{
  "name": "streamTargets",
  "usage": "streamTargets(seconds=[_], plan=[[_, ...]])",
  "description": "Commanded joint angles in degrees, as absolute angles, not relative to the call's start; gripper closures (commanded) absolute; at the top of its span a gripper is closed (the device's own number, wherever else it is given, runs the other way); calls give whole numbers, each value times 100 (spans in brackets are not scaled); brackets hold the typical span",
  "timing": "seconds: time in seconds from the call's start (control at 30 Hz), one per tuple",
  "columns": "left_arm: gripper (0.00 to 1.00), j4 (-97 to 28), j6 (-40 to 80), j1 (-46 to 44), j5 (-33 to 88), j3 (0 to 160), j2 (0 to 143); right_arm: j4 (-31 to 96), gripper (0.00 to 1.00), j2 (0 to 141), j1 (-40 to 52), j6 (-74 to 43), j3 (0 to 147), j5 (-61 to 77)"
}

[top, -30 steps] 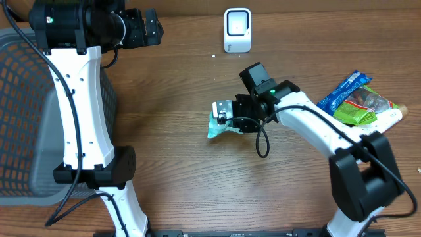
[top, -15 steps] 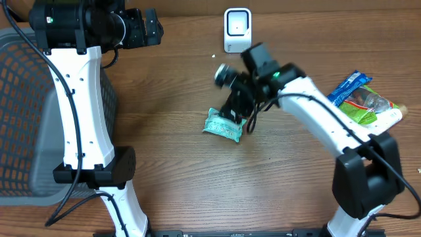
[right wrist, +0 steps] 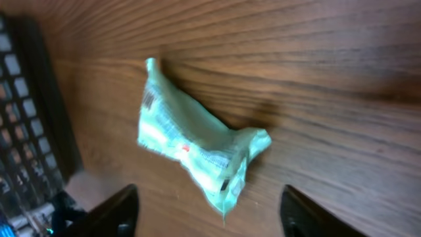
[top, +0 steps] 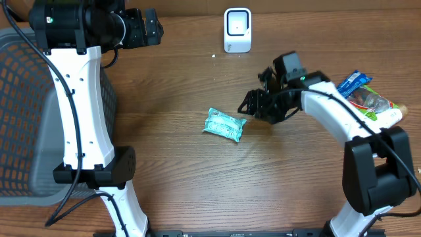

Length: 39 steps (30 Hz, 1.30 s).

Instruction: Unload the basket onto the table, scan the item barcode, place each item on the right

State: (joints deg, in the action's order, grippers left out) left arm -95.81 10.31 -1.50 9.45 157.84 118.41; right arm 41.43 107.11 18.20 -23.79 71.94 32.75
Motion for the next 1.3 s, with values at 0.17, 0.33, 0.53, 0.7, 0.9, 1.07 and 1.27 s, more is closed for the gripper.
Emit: streamTargets(seconds=[0.17, 0.33, 0.53, 0.7, 0.9, 1.07, 1.27], plan=[[0, -9579, 963, -189, 991, 15786, 11736, 2493, 21, 10652, 2069, -4668, 5922, 3006], [0, -9579, 963, -189, 991, 15786, 11736, 1535, 22, 10654, 2178, -5002, 5382, 3006], [0, -9579, 963, -189, 991, 15786, 11736, 620, 25, 10654, 2432, -5127, 5140, 3004], [0, -9579, 963, -196, 991, 15786, 11736, 585, 34, 10654, 2650, -5282, 5140, 2679], [0, -9579, 963, -193, 991, 15786, 11736, 554, 82, 10654, 2749, -5345, 5140, 2311], [0, -9579, 963, -187, 991, 15786, 11736, 187, 96, 10650, 2718, -4563, 5153, 2888], [0, -9579, 963, -189, 991, 15786, 11736, -75, 96, 10407, 2324, -2655, 5527, 4740]])
